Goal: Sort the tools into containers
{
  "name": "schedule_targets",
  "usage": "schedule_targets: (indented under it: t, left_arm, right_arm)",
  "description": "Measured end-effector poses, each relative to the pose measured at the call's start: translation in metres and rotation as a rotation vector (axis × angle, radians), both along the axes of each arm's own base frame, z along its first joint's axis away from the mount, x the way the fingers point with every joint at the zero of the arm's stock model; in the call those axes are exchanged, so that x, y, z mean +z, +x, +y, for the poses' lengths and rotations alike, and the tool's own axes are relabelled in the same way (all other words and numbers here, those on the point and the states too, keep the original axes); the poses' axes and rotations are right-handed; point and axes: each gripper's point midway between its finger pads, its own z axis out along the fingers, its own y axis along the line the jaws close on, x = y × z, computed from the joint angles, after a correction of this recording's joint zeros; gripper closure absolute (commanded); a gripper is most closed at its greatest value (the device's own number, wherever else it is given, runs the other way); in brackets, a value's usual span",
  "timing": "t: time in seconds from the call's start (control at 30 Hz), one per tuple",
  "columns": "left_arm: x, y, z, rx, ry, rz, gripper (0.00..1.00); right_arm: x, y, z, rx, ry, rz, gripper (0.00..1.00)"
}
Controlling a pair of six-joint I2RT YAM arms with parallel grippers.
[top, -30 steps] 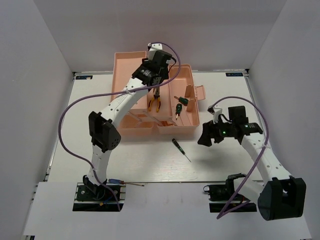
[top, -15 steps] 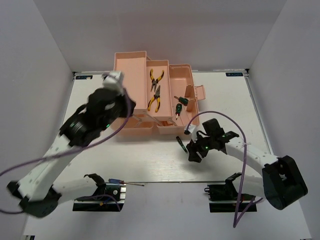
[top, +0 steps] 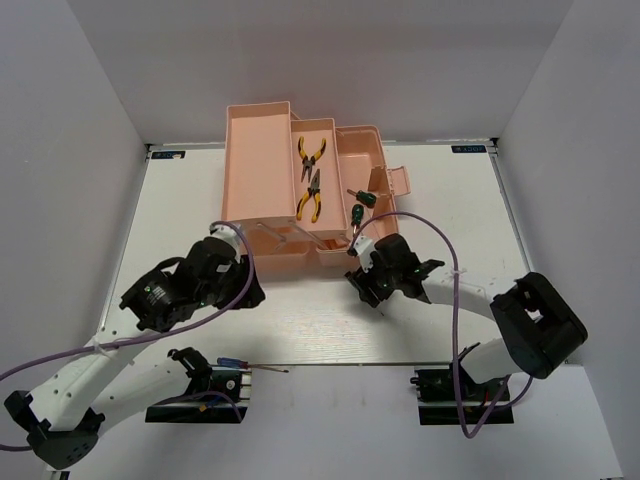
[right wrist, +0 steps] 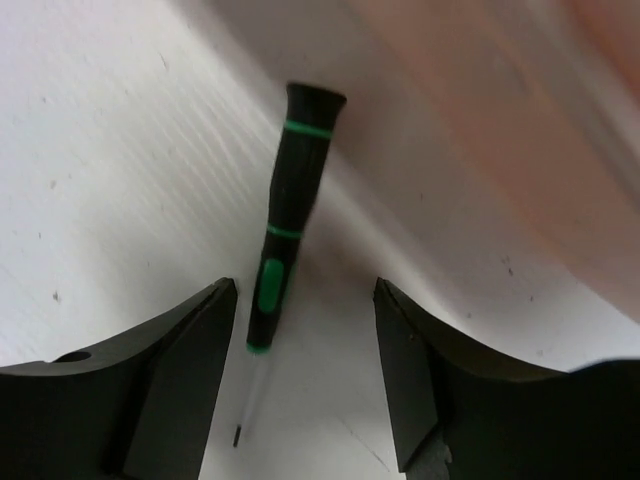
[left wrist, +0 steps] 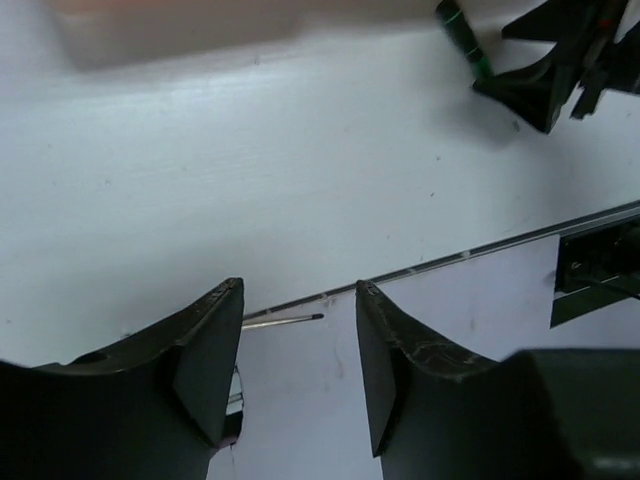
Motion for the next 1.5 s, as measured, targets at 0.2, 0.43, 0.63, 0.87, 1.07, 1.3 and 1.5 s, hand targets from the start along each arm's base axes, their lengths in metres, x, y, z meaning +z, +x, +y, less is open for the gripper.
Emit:
schedule_targets:
  t: [0.2, 0.43, 0.63, 0.87, 1.07, 1.3, 1.5]
  left_arm:
    - [-0.046, -0.025, 0.008, 0.009, 0.039, 0.151, 0.41]
    - [-0.075, -0.047, 0.013, -0.013, 0.049, 0.242, 0.44]
    - [-0.104, -0.066, 0.018, -0.067, 0.103, 0.348, 0.4]
    - [-0.114, -0.067, 0.018, -0.106, 0.159, 0.393, 0.35]
    - [-0.113, -0.064, 0.015, -0.113, 0.162, 0.391, 0.32]
    - [-0.085, -0.057, 0.004, -0.007, 0.013, 0.334, 0.32]
    - [-0.069, -0.057, -0.001, 0.095, -0.11, 0.322, 0.32]
  right_arm:
    - [-0.001, 0.003, 0.017, 0.009, -0.008, -0.045, 0.74]
    - [0.0, -0.009, 0.019, 0.006, -0.012, -0.036, 1.0]
    - [0.053, -0.061, 0.021, 0.161, 0.124, 0.051, 1.0]
    - [0.21, -0.039, 0.08, 0.352, 0.421, -0.179, 1.0]
    - [0.281, 0.033, 0.145, 0.309, 0.533, -0.32, 1.0]
    - [0.334, 0.126, 0.226, 0.147, 0.682, -0.348, 1.0]
    - [0.359, 0.174, 0.271, 0.041, 0.797, -0.328, 0.73]
